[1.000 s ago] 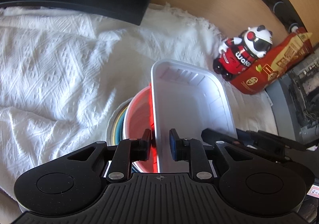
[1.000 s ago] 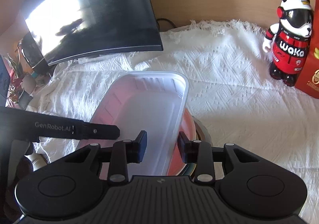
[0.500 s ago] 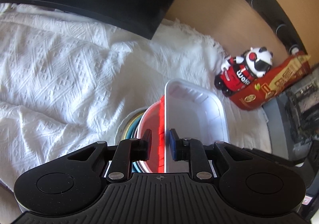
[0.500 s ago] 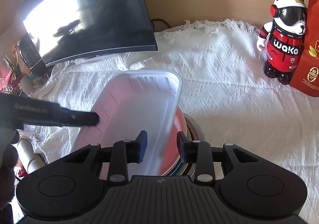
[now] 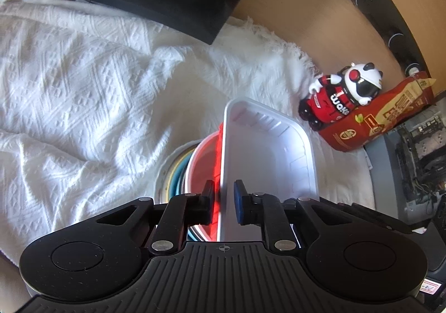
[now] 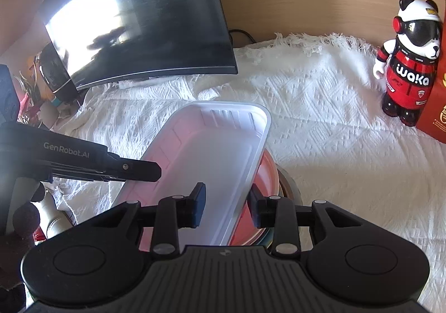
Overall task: Organize plates and bowls
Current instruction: 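Open both grippers and pull back from the tray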
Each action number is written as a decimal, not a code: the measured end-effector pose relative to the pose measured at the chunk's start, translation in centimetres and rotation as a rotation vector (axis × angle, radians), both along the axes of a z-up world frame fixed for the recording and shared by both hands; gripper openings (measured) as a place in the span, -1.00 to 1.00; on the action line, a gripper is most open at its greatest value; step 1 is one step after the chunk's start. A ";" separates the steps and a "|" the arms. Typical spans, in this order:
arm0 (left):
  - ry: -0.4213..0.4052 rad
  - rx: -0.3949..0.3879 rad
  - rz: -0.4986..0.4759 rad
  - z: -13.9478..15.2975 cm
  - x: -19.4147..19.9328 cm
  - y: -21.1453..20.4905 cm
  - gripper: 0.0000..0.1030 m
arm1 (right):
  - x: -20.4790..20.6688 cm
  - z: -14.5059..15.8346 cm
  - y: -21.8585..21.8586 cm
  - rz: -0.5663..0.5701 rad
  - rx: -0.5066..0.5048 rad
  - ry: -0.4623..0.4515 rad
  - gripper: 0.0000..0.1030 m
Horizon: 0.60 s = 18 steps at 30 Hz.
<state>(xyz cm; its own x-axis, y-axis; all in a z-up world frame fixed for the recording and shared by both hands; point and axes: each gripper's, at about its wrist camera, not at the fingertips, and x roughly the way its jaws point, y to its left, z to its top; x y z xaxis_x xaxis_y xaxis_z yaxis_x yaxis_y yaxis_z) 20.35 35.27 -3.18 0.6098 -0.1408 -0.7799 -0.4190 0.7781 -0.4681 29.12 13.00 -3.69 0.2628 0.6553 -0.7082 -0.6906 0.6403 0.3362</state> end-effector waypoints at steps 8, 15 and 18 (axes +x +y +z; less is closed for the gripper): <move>-0.006 0.119 0.040 1.5 -0.5 -1.3 -0.69 | 0.3 -0.1 -0.7 0.013 0.001 -0.006 -0.37; -0.017 0.129 0.154 2.1 -2.3 -2.1 -0.69 | 0.4 0.3 -1.4 0.070 0.024 -0.033 -0.37; -0.026 0.111 0.211 1.9 -3.2 -2.3 -0.69 | 0.7 0.1 -1.5 0.110 0.038 -0.040 -0.37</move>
<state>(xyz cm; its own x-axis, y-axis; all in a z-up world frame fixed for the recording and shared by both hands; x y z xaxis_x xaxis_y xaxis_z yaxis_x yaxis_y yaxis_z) 17.18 32.96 -1.29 0.6371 0.0775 -0.7669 -0.5665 0.7218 -0.3977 29.80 11.47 -3.62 0.2154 0.7080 -0.6726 -0.7694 0.5472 0.3296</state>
